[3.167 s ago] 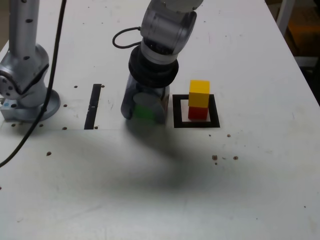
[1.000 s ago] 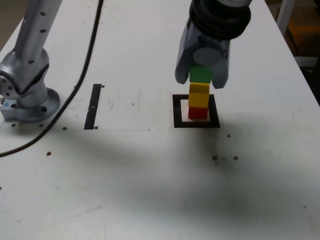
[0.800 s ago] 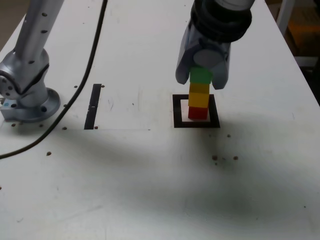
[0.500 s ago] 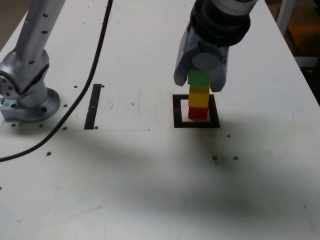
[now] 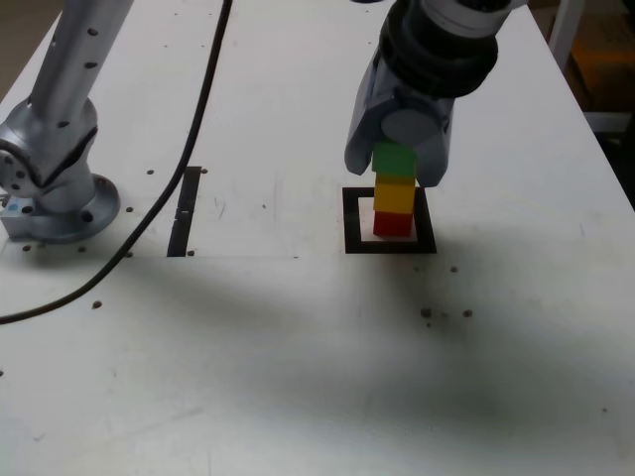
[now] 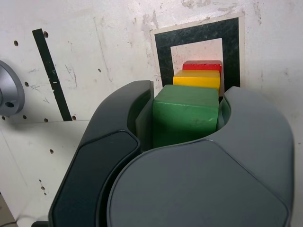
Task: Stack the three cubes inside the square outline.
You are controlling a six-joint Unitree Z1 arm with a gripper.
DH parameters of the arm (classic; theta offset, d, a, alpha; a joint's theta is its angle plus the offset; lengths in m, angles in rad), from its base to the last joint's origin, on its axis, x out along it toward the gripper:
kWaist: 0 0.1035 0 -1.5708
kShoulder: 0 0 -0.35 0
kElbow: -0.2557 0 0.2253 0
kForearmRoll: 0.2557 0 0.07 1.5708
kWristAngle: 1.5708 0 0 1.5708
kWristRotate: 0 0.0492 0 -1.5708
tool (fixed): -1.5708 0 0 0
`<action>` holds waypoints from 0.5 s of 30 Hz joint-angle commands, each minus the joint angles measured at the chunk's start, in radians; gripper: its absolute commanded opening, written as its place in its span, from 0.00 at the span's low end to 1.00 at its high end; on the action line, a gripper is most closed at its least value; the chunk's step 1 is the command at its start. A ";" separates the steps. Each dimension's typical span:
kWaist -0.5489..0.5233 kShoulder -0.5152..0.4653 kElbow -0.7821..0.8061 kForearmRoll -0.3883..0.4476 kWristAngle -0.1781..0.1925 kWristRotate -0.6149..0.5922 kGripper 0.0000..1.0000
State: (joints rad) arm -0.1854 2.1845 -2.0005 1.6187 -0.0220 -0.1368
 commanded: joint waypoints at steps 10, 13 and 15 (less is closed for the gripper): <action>0.001 0.022 -0.013 0.013 0.003 0.002 0.61; 0.001 0.028 -0.014 0.013 -0.001 0.002 0.77; 0.001 0.026 -0.013 0.014 0.002 0.002 0.85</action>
State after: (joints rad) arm -0.1853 2.2108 -2.0116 1.6187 -0.0226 -0.1367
